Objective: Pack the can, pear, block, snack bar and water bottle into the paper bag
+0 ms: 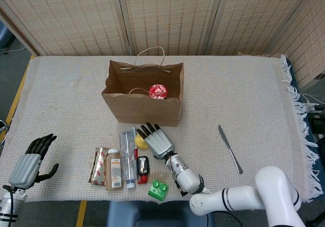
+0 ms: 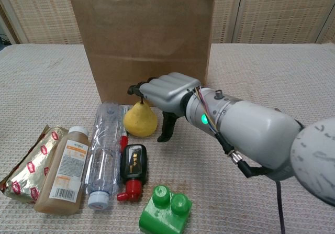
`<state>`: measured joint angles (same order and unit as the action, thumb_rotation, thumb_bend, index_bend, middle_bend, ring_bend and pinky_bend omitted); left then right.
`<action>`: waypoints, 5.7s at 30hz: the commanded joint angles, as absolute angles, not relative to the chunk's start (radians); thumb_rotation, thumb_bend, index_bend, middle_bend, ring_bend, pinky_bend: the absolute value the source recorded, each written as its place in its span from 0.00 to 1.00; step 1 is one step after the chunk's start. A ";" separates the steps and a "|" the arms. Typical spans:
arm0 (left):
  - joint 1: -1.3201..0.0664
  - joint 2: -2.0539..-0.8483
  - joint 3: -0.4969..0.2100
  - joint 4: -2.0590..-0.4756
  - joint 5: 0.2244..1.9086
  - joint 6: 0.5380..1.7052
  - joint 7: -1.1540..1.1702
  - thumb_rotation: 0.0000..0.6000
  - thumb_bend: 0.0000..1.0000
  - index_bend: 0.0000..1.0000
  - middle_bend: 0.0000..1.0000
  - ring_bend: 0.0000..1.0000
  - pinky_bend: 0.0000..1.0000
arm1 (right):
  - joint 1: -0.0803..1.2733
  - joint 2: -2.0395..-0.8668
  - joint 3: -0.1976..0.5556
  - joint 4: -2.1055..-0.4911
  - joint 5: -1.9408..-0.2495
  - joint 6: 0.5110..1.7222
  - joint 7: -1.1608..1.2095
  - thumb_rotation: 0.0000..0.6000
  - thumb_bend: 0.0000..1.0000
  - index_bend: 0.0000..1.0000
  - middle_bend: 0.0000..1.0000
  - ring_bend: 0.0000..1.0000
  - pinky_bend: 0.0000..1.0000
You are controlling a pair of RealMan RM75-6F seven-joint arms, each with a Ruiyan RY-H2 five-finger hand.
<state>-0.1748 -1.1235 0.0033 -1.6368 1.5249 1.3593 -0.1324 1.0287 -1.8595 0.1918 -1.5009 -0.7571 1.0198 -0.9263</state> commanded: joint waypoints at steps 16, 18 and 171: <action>-0.174 -1.115 0.004 -1.635 1.523 1.359 -0.152 1.00 0.37 0.00 0.00 0.00 0.05 | 1.022 -1.970 0.203 -1.330 -0.895 1.061 -0.808 1.00 0.41 0.76 0.55 0.55 0.73; -0.174 -1.115 0.004 -1.635 1.523 1.360 -0.150 1.00 0.37 0.00 0.00 0.00 0.05 | 1.003 -1.922 0.208 -1.407 -0.932 1.084 -0.782 1.00 0.41 0.76 0.55 0.55 0.73; -0.185 -1.105 0.014 -1.656 1.498 1.312 -0.110 1.00 0.37 0.00 0.00 0.00 0.05 | 0.936 -1.304 -0.137 -2.004 -1.239 0.812 -0.708 1.00 0.36 0.72 0.55 0.58 0.69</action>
